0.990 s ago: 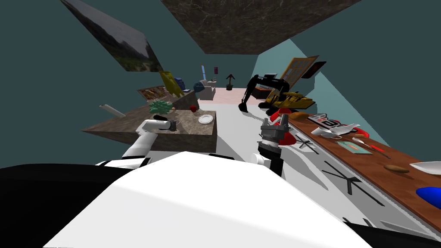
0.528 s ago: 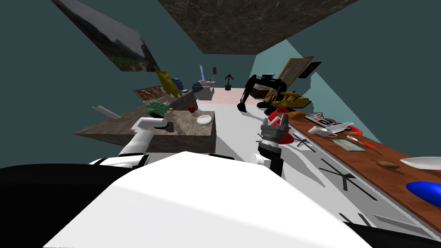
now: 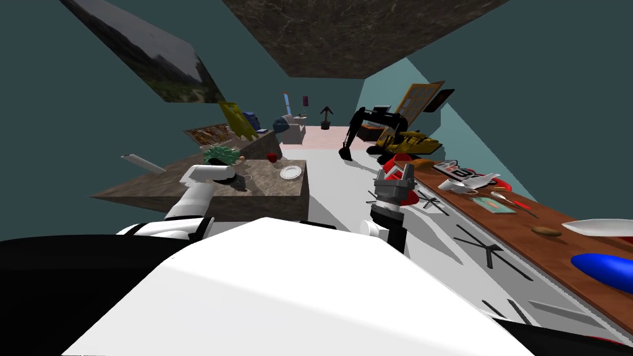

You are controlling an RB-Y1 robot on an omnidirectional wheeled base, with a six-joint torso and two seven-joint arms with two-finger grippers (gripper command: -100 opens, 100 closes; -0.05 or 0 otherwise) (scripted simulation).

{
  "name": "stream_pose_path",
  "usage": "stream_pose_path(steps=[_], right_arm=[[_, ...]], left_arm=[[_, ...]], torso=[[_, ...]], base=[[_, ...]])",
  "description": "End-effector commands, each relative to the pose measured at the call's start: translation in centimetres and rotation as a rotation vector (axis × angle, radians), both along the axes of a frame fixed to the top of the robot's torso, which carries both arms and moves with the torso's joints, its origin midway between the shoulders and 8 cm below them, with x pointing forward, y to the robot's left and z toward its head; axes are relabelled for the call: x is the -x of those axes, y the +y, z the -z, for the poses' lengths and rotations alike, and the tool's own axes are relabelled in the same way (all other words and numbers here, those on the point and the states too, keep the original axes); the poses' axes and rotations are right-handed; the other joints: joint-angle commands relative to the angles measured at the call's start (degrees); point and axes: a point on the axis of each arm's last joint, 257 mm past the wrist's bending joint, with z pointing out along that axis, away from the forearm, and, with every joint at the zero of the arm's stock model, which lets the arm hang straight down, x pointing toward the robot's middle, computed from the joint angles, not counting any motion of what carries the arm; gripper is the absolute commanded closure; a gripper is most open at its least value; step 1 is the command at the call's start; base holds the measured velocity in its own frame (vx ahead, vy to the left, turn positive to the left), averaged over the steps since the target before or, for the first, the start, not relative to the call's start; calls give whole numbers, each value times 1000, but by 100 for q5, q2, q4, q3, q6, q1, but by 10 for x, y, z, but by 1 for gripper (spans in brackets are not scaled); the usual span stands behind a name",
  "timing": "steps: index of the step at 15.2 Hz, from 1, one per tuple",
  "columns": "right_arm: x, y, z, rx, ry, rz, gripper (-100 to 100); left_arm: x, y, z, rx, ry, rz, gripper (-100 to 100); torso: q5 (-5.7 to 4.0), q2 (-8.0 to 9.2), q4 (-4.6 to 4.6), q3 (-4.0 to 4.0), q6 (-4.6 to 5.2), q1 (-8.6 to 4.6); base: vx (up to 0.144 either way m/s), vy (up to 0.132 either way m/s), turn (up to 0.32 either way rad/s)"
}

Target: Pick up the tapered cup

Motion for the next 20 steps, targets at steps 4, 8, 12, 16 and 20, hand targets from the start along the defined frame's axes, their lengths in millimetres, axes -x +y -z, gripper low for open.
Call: stream_pose_path(steps=[4, 8, 12, 16, 20], right_arm=[[0, 0, 0, 0, 0, 0, 0], [0, 0, 0, 0, 0, 0, 0], [0, 0, 0, 0, 0, 0, 0], [0, 0, 0, 0, 0, 0, 0], [0, 0, 0, 0, 0, 0, 0]], left_arm=[[18, 2, -4, 65, 53, -68, -100], [29, 1, -6, 103, 86, -104, -100], [43, -1, -12, 163, 125, -159, -100], [53, -4, -17, 210, 155, -199, -100], [63, -7, -23, 256, 182, -235, -100]], torso=[[0, 0, 0, 0, 0, 2], [1, 1, 0, 0, -1, 3], [1, 0, 0, 0, 0, 3], [1, 0, 0, 0, -1, 5], [2, 11, 2, 6, -2, 7]], base=[[22, -8, -42], [19, -3, -31], [21, -3, -47], [21, 0, -30], [-3, 4, -13]])
